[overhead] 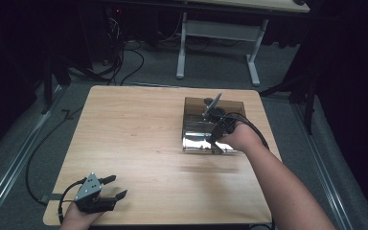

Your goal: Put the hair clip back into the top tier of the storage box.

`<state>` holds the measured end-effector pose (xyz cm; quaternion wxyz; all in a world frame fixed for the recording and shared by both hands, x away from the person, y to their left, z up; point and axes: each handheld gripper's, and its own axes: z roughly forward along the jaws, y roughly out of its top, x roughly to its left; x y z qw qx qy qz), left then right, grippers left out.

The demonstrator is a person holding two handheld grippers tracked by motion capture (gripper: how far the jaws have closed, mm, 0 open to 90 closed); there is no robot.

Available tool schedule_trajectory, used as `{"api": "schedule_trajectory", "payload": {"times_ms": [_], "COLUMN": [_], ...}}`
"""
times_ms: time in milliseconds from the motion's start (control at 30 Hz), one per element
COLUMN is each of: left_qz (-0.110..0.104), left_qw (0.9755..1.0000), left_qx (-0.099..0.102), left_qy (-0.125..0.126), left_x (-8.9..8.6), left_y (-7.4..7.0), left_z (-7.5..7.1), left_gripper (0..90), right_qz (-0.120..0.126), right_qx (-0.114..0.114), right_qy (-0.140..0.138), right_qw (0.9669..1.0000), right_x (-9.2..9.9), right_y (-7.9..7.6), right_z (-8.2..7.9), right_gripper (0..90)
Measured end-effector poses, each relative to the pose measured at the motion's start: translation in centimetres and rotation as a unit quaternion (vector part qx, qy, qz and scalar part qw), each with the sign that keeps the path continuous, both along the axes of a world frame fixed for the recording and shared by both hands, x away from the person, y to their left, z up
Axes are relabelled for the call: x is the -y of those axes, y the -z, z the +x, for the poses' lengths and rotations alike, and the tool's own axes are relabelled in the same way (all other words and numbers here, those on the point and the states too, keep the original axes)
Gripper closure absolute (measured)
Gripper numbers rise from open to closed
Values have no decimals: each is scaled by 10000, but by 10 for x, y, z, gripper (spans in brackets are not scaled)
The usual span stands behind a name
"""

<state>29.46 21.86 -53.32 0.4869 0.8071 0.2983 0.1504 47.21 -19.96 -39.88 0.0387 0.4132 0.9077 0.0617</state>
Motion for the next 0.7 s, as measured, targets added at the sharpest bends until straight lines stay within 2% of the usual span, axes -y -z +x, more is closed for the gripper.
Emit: {"api": "schedule_trajectory", "payload": {"times_ms": [200,233,400,700], "left_qz": [16,15,21,13], "left_qw": [10000,10000,10000,10000], "left_qx": [-15,-18,-20,-23], "left_qy": [1,-1,-10,-32], "left_x": [0,0,0,0], "left_y": [0,0,0,0], "left_z": [0,0,0,0], "left_gripper": [297,297,297,297], "right_qz": [-48,-52,5,84], "right_qx": [-88,-42,-41,-28], "right_qy": [118,52,173,268], "right_qw": [9999,10000,9998,9996], "right_x": [2,4,9,19], "right_y": [-8,-9,-14,-12], "right_z": [-13,-15,-26,-44], "right_gripper": [787,790,811,824]}}
